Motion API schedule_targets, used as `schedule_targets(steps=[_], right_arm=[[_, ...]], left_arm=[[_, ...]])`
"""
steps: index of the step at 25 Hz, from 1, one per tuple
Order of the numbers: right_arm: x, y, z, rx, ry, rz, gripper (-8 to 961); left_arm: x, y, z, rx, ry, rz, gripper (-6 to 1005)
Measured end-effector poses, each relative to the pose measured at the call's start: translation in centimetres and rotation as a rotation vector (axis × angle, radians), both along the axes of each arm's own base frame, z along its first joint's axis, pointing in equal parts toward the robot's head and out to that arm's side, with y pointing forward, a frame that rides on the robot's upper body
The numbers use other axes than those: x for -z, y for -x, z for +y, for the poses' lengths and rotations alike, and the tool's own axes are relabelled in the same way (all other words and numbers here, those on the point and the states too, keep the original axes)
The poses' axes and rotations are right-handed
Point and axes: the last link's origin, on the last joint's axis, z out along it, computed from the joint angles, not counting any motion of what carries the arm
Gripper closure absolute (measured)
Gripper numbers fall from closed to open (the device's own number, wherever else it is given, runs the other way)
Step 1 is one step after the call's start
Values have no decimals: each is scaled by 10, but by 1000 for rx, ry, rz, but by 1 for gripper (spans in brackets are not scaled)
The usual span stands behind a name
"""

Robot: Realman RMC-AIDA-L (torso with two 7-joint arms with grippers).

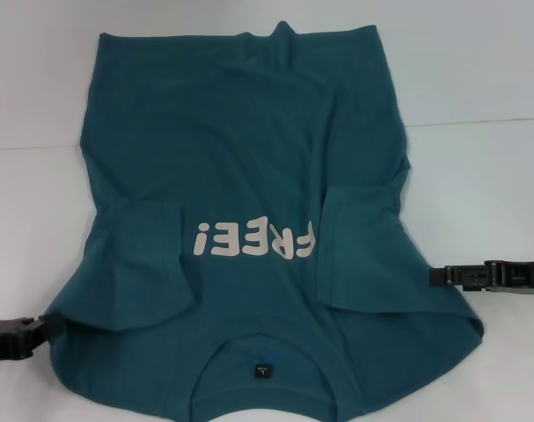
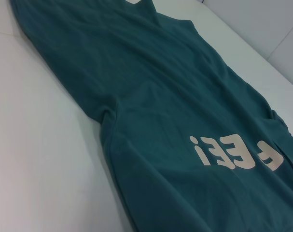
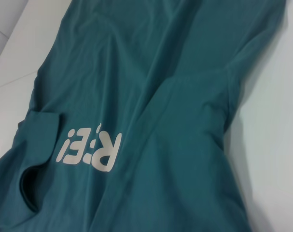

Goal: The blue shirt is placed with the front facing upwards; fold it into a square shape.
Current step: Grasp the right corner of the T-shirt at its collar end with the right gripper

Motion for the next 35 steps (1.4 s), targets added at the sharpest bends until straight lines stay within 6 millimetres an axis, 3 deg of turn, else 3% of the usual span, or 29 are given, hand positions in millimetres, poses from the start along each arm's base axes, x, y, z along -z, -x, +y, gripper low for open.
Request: schedule_targets(steps=[16,35], right_arm=[[19,6,8,-40,-23,-42,56],[18,6,13,-50,-62,-64,66]], left_arm=[[0,-3,4,3,5,-1,998],[1,-4,5,7,7,-2,998]])
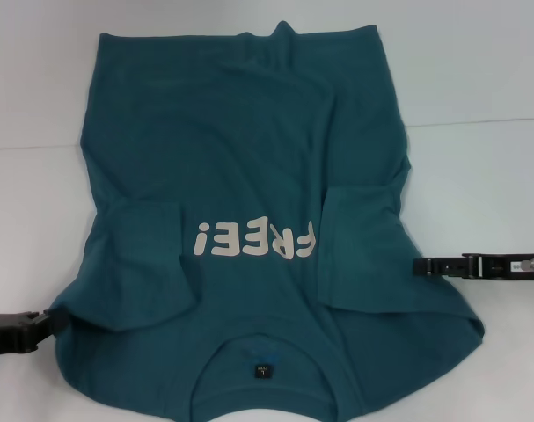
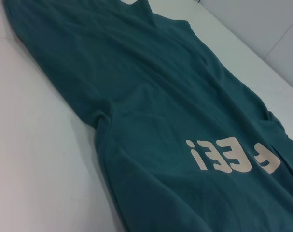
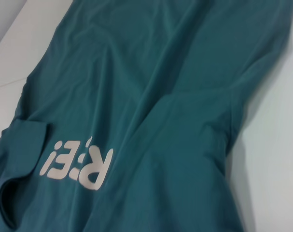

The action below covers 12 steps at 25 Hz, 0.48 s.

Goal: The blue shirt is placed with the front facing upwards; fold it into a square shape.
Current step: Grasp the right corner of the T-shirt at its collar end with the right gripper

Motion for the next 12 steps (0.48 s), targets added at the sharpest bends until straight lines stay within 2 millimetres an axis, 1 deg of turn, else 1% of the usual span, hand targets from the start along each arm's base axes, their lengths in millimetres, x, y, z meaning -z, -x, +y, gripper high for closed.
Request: schedule_targets(steps=[5,12], right_arm=[[8,4,2,-14,6,-4,70],[15,6,0,-20,11,-6,71]], left_arm=[[0,0,0,0,0,0,998],[0,0,1,2,-1,1,998]])
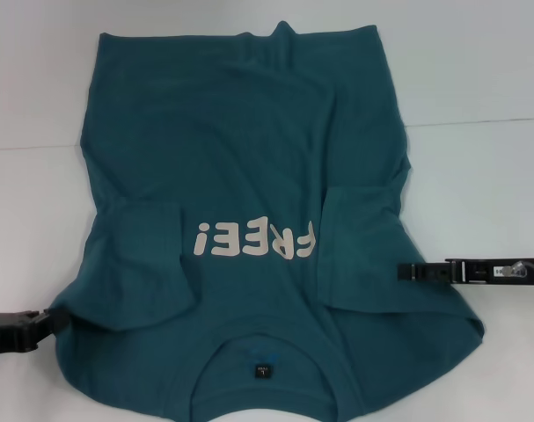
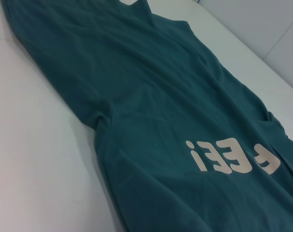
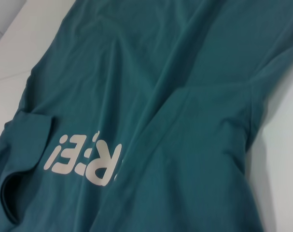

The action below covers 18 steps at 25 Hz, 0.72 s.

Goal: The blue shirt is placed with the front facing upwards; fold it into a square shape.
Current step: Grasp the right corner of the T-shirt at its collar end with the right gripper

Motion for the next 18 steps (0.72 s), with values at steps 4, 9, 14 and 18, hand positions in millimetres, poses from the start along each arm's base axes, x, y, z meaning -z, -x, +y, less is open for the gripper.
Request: schedule_targets(steps=[4,9,14,18], right_arm=[[1,0,-2,1,9,6,70],[0,1,-8,-8,40,25,70],[1,6,-14,-27,91,57,70],[3,12,-19,-45,133,92,69]], left_arm=[[0,0,0,1,-1,0,998],[0,0,0,1,0,0,998],[1,-1,0,2,-1,-2,998],[2,-1,0,2,0,-5,998]])
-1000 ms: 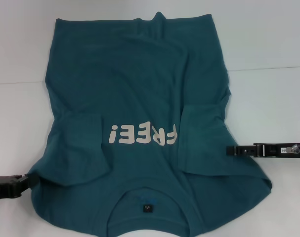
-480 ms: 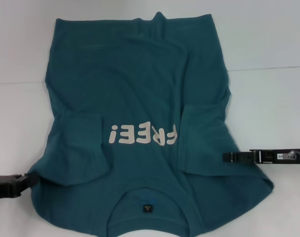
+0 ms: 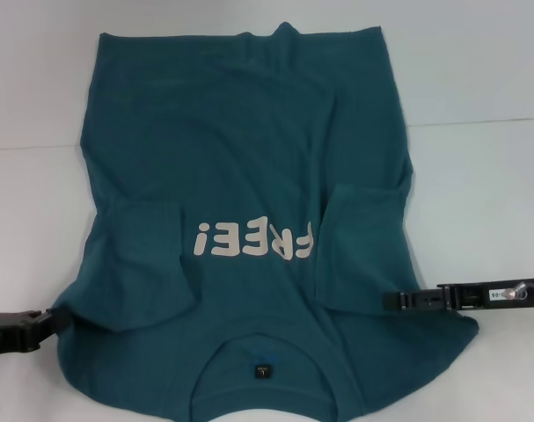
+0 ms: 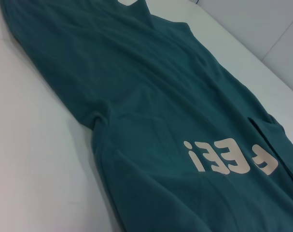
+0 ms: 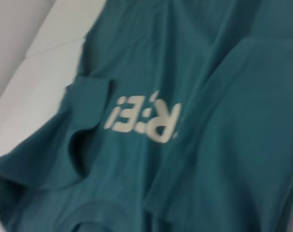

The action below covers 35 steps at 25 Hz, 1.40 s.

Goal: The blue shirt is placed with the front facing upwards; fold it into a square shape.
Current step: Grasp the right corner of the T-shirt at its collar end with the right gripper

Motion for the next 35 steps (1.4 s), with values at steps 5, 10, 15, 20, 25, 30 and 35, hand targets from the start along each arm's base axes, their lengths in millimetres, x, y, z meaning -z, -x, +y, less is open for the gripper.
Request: schedule_targets(steps=[5,10,15,20,25,30,35], right_arm=[[-1,7,-4,-19,35,41,69],[-5,3,-6,-8,25,51,71],[-12,-7,-6,19,-7,27,71],[-19,-17,-11,48,-16,15,70],[-24,-25,-16,78,-22,9,70],[-27,-30,-20,93,-24,6,70],[-26,-29,-23,90,-4,21,69]], left_arm=[[0,-1,0,1,-1,-2,998],[0,-1,1,3,-2,-3,997],[3,-2,1,5,0,-7,997],[3,-3,1,7,1,-9,997],[4,-5,3,10,2,-11,997],[4,-6,4,12,3,-13,997],[4,-7,5,14,3,-13,997]])
